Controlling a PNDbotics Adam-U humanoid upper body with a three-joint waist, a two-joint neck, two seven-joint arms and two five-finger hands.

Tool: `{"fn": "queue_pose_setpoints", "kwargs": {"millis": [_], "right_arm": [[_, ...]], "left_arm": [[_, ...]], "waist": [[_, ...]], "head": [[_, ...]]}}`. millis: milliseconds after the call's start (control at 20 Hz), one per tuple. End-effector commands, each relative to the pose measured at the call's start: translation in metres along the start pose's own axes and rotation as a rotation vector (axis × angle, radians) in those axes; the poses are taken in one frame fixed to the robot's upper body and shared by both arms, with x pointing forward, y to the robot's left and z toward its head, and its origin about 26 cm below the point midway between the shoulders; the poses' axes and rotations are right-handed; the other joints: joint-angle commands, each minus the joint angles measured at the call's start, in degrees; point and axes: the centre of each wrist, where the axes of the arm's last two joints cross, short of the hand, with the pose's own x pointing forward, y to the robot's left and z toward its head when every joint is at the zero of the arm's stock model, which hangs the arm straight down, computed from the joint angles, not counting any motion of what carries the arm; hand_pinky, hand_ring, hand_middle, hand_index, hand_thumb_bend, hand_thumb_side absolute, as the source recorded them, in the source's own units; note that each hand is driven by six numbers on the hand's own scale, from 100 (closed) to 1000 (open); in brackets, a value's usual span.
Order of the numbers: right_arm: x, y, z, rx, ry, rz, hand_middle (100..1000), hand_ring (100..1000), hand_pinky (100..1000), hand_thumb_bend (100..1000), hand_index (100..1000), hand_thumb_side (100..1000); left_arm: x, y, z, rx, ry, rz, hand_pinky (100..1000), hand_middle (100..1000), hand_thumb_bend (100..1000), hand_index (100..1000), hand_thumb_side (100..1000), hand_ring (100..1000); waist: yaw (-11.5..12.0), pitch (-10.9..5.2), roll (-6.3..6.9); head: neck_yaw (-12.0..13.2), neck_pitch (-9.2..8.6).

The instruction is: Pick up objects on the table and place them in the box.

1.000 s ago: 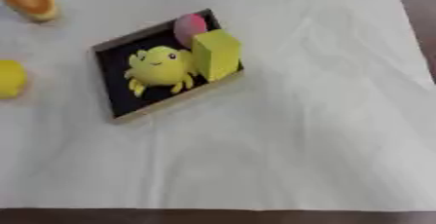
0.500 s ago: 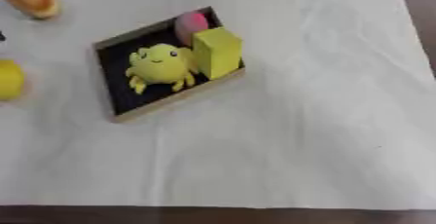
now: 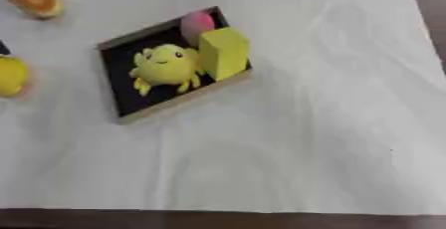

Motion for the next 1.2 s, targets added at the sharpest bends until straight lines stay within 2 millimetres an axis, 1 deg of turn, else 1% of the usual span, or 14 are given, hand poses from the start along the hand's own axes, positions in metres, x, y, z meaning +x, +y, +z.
{"fn": "queue_pose_setpoints", "kwargs": {"millis": [50, 200, 350, 450, 500, 550, 600, 650, 850, 1050, 1200], "right_arm": [[-0.002, -0.008, 0.002, -0.016, 0.004, 0.016, 733, 833, 820, 170, 870, 488], [-0.003, -0.008, 0.003, -0.020, 0.009, 0.011, 733, 833, 820, 169, 870, 489], [-0.004, -0.007, 0.003, -0.021, 0.011, 0.006, 732, 832, 820, 167, 870, 493], [-0.004, -0.007, 0.003, -0.020, 0.012, 0.003, 732, 832, 820, 166, 870, 496], [-0.005, -0.007, 0.003, -0.021, 0.013, 0.002, 732, 832, 820, 166, 870, 496], [-0.005, -0.007, 0.004, -0.022, 0.015, 0.001, 732, 831, 820, 165, 870, 497], [-0.005, -0.006, 0.004, -0.023, 0.016, 0.000, 732, 831, 820, 164, 870, 498], [-0.006, -0.007, 0.004, -0.025, 0.017, -0.002, 731, 831, 820, 163, 870, 499], [-0.006, -0.007, 0.004, -0.028, 0.018, -0.004, 731, 831, 820, 163, 870, 501], [-0.006, -0.009, 0.005, -0.038, 0.019, 0.000, 730, 830, 821, 154, 869, 504], [-0.006, -0.009, 0.005, -0.040, 0.018, 0.000, 730, 830, 821, 154, 869, 499]], "left_arm": [[-0.003, 0.007, 0.003, 0.021, 0.028, -0.026, 906, 829, 406, 868, 100, 890], [-0.003, 0.004, 0.000, 0.014, 0.030, -0.027, 895, 821, 389, 863, 100, 881], [-0.003, 0.003, -0.002, 0.015, 0.033, -0.025, 876, 796, 311, 842, 100, 856], [-0.003, 0.002, -0.004, 0.022, 0.036, -0.023, 836, 746, 210, 798, 100, 808], [-0.003, 0.001, -0.004, 0.024, 0.038, -0.023, 824, 731, 182, 786, 100, 795], [-0.003, 0.001, -0.004, 0.027, 0.039, -0.024, 782, 672, 100, 744, 100, 745], [-0.002, 0.001, -0.004, 0.032, 0.038, -0.026, 770, 654, 100, 728, 100, 730], [-0.001, 0.002, -0.004, 0.040, 0.035, -0.030, 751, 631, 100, 687, 100, 710], [0.008, 0.010, 0.000, 0.119, 0.008, -0.056, 725, 601, 100, 647, 100, 675], [0.032, 0.031, 0.015, 0.256, -0.076, -0.102, 726, 602, 100, 647, 100, 675], [0.057, 0.049, 0.027, 0.350, -0.166, -0.141, 727, 600, 100, 649, 100, 676]], "waist": [[-0.1, -0.40, 0.86], [-0.2, -0.37, 0.82], [-0.3, -0.35, 0.84], [-0.3, -0.36, 0.84], [-0.3, -0.36, 0.85], [-0.3, -0.37, 0.86], [-0.3, -0.40, 0.87], [-0.3, -0.43, 0.88], [-0.4, -0.60, 0.90], [-0.2, -0.86, 0.92], [0.1, -1.11, 0.95]], "head": [[0.3, 0.17], [0.4, 0.17], [0.5, 0.21], [0.5, 0.23], [0.5, 0.24], [0.5, 0.26], [0.6, 0.29], [0.6, 0.31], [0.6, 0.39], [0.3, 0.55], [-0.2, 0.64]]}}
